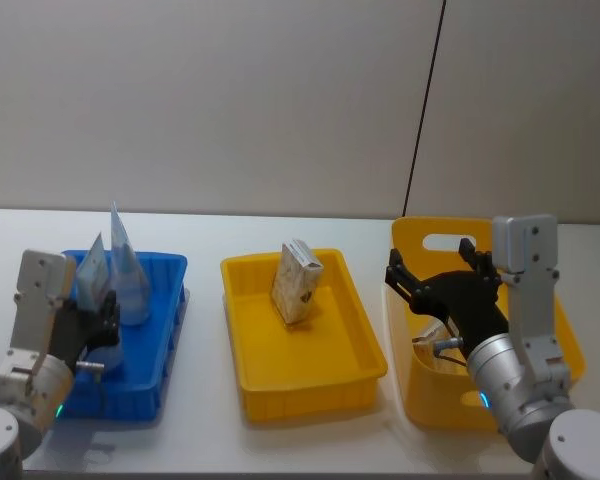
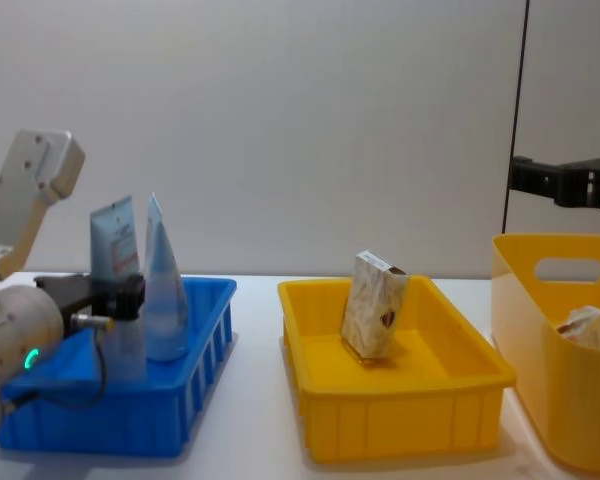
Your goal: Bimanual collaborative sorting of washing and personal care products
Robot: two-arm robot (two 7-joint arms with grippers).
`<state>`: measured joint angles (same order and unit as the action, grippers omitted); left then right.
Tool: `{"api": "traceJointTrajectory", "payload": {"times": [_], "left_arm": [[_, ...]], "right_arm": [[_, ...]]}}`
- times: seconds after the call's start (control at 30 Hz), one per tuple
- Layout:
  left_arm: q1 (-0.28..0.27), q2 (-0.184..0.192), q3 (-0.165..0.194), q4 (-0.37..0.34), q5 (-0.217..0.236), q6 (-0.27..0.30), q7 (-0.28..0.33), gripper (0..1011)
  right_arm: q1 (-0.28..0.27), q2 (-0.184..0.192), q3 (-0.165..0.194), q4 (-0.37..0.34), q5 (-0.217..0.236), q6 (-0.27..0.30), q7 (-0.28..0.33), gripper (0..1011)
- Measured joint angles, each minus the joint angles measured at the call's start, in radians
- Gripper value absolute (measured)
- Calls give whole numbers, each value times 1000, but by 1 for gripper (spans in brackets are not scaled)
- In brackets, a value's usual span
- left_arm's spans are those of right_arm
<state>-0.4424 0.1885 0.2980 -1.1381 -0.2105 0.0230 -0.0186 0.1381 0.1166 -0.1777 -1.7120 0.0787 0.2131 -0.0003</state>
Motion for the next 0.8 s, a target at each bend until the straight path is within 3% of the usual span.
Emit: {"api": "traceJointTrajectory", "payload": {"times": [0.33,0.8], "left_arm": [[16,29,-5,-84,-11,-57,-81,280],[48,73,-22,-191,-61,-84,-206,280]], "right_arm": [[0,0,0,0,0,0,0,1004],[0,0,0,0,0,0,0,1004]]}}
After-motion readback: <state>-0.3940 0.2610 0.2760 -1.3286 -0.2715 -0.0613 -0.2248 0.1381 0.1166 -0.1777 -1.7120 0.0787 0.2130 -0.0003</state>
